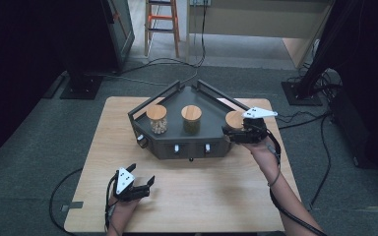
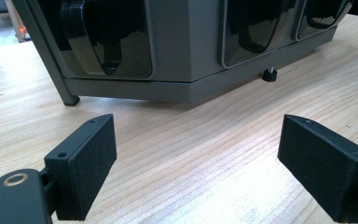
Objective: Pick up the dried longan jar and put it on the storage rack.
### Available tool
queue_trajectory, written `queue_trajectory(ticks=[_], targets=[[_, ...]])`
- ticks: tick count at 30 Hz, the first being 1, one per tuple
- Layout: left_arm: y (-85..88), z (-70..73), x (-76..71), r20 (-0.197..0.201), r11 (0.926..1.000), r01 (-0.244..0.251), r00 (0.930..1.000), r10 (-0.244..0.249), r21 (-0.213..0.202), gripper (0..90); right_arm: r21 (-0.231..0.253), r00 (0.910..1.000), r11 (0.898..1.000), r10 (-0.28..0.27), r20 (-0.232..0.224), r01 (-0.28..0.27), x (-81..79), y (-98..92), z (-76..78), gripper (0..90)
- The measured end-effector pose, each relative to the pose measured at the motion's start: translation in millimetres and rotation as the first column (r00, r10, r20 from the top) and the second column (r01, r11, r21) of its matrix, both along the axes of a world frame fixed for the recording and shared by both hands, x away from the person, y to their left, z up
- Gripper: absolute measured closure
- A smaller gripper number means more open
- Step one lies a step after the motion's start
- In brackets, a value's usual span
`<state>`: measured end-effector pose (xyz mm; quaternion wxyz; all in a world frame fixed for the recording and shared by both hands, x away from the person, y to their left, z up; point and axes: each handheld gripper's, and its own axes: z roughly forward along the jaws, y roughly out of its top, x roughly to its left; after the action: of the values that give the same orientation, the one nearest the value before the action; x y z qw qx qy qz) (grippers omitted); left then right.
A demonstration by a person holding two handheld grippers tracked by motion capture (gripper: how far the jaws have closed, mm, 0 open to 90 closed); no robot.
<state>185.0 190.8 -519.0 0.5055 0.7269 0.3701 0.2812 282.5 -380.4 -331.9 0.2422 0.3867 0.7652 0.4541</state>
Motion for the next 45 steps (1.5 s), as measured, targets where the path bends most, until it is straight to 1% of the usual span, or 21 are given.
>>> queue_trajectory(ticks=[5,10,12,14,17,19,22,25,27,29,32,37,45], targets=[[0.1,-0.2,-0.1,0.000,1.0000,-0.001,1.0000,0.001,-0.002,11.4,0.005,1.0000,1.000,0.005,0.000,-0.005,7.6,4.8,1.0,25.4],[0.3,-0.2,-0.1,0.001,1.0000,0.001,1.0000,-0.001,-0.001,11.4,-0.004,1.0000,1.000,0.003,0.003,-0.003,14.7,10.5,1.5,25.4],[0.4,-0.2,-0.1,0.001,1.0000,0.001,1.0000,-0.001,-0.001,11.4,0.002,1.0000,1.000,0.002,-0.001,-0.002,18.2,11.4,1.3,25.4],[0.4,-0.3,-0.1,0.002,1.0000,0.002,1.0000,-0.002,-0.002,11.4,0.007,1.0000,1.000,-0.003,-0.002,0.003,21.1,13.0,0.6,25.4],[0.8,-0.3,-0.2,0.002,1.0000,0.002,1.0000,-0.002,-0.003,11.4,-0.006,0.9999,1.000,-0.016,0.002,0.016,23.7,18.4,0.3,25.4],[0.8,-0.4,-0.1,0.002,1.0000,0.002,1.0000,-0.002,-0.003,11.4,-0.003,0.9999,1.000,-0.017,-0.004,0.017,26.8,20.0,-0.4,25.4],[0.7,-0.6,-0.4,0.004,1.0000,0.003,1.0000,-0.003,-0.002,11.4,-0.006,0.9997,1.000,-0.024,0.000,0.024,30.3,24.3,-2.6,25.4],[0.8,-0.5,-0.3,0.003,1.0000,0.002,1.0000,-0.002,-0.002,11.4,0.004,0.9995,1.000,-0.030,-0.006,0.030,35.1,26.5,-5.2,25.3],[0.9,-0.4,-0.2,0.002,1.0000,0.002,1.0000,-0.002,-0.003,11.4,0.000,0.9992,0.999,-0.038,-0.010,0.038,37.3,29.5,-5.9,25.4],[1.0,-0.5,-0.3,0.003,1.0000,0.002,1.0000,-0.002,-0.003,11.4,-0.016,0.9993,0.999,-0.039,-0.001,0.039,37.8,32.9,-6.7,25.3],[0.7,-0.6,-0.4,0.003,1.0000,0.002,1.0000,-0.002,-0.003,11.4,-0.016,0.9992,0.999,-0.039,-0.003,0.039,40.1,34.9,-8.3,25.4],[0.5,-0.5,-0.4,0.005,1.0000,0.004,1.0000,-0.004,0.000,11.4,-0.004,0.9987,0.999,-0.047,-0.020,0.047,46.3,35.1,-12.3,25.3],[0.8,-0.3,-0.2,0.004,1.0000,0.004,1.0000,-0.004,0.001,11.4,-0.009,0.9978,0.998,-0.057,-0.034,0.056,51.3,38.4,-18.2,25.3]])
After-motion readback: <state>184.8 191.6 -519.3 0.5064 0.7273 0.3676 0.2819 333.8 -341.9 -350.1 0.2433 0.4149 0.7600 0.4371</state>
